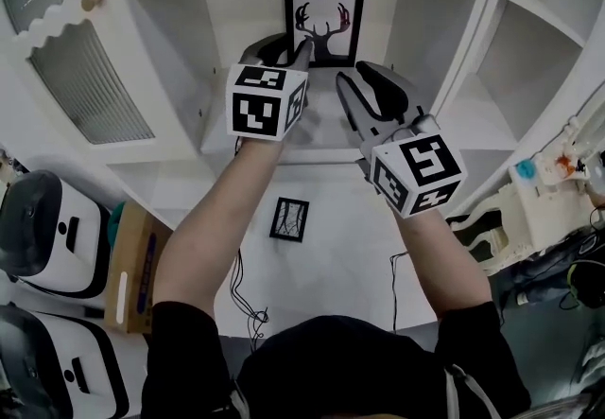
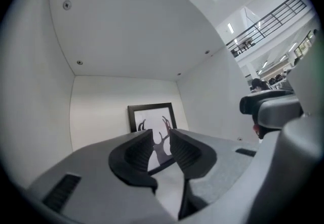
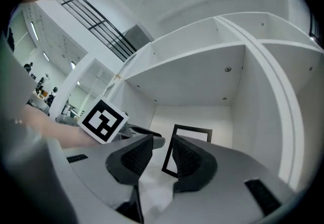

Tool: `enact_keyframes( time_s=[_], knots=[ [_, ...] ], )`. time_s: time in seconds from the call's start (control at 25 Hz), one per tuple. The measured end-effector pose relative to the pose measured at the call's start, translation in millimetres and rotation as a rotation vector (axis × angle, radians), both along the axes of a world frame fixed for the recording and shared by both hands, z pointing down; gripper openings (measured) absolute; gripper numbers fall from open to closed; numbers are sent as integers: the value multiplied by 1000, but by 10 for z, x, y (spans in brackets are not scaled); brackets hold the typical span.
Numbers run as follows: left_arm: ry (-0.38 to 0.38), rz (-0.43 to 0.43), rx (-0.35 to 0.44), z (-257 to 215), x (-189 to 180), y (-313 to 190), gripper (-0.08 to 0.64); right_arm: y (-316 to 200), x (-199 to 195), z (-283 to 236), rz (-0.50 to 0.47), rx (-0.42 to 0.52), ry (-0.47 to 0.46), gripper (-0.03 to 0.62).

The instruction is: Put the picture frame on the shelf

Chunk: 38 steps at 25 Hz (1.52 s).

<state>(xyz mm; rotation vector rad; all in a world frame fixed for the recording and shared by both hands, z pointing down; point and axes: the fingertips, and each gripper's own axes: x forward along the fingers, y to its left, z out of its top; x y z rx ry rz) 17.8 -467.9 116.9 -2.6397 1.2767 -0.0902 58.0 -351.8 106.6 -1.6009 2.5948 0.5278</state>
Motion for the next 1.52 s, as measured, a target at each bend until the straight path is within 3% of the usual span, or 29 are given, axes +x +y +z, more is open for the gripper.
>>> enact_keyframes(
  time_s=[0.28,0.68,0.96,1.16,1.36,1.52],
  knots=[
    [-3,132,45,2,9,854,104,550,244,205,-15,14,-9,114],
    [120,275,51,403,-104,2059,86,1223,561,732,-57,-48,-57,77],
    [149,273,-2,758,-229,2443,74,1564,534,1318,-165,-165,-138,41],
    [100,241,-60,1160,-229,2577,69,1723,505,1590,-239,-233,-257,26],
    [80,251,-149,1585,-193,2731,61,1850,400,1773,-308,-278,-246,21],
    [80,253,-209,1807,-220,2782,43,1885,422,1917,-301,-313,-230,20]
  ],
)
